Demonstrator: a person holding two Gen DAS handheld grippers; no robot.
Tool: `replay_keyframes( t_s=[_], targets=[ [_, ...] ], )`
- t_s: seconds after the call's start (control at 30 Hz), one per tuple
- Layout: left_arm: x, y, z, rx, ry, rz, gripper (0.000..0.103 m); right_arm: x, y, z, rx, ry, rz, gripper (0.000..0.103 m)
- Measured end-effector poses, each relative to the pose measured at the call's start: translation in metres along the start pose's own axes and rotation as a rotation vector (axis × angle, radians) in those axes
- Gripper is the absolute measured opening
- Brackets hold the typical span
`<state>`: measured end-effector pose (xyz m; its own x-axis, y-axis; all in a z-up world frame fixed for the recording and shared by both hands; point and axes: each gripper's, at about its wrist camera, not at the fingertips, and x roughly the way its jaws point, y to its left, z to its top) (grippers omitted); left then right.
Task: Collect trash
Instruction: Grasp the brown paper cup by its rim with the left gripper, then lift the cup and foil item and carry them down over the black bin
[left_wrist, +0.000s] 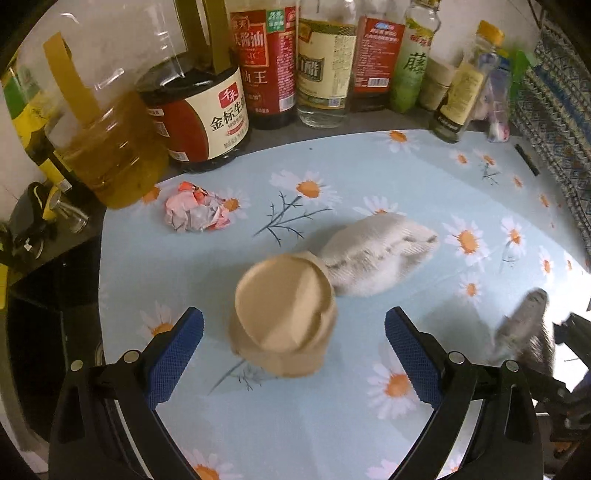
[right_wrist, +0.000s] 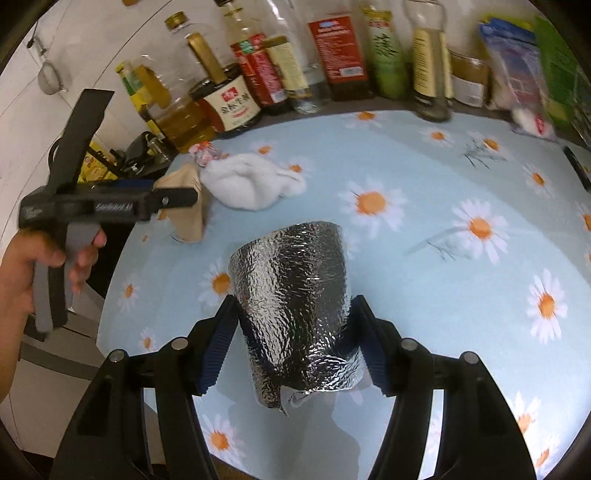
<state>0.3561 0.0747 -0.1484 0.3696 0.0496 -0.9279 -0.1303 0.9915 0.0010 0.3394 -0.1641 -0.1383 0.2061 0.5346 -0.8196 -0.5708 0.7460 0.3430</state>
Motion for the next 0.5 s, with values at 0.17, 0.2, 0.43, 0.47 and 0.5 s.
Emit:
replay_keyframes(
  t_s=[0.17, 0.2, 0.43, 0.47, 0.5],
  targets=[
    [0.014, 0.003, 0.007, 0.013, 0.034, -0.006, 0.077, -0.007, -0.008, -0.006, 0.025, -0.001, -0.015, 0.063],
    [0.016, 0.002, 0.008, 0.024, 0.041, -0.009, 0.07, -0.008, -0.009, -0.007, 0.027, -0.001, -0.018, 0.063],
    [0.014, 0.001, 0.005, 0.049, 0.038, -0.011, 0.057, -0.012, -0.013, -0.007, 0.03, -0.008, -0.021, 0.063],
    [0.013, 0.001, 0.005, 0.052, 0.037, -0.012, 0.057, -0.012, -0.012, -0.007, 0.023, -0.012, -0.018, 0.063],
    [0.012, 0.001, 0.004, 0.055, 0.038, -0.013, 0.057, -0.013, -0.011, -0.006, 0.019, -0.015, -0.017, 0.063]
  ],
)
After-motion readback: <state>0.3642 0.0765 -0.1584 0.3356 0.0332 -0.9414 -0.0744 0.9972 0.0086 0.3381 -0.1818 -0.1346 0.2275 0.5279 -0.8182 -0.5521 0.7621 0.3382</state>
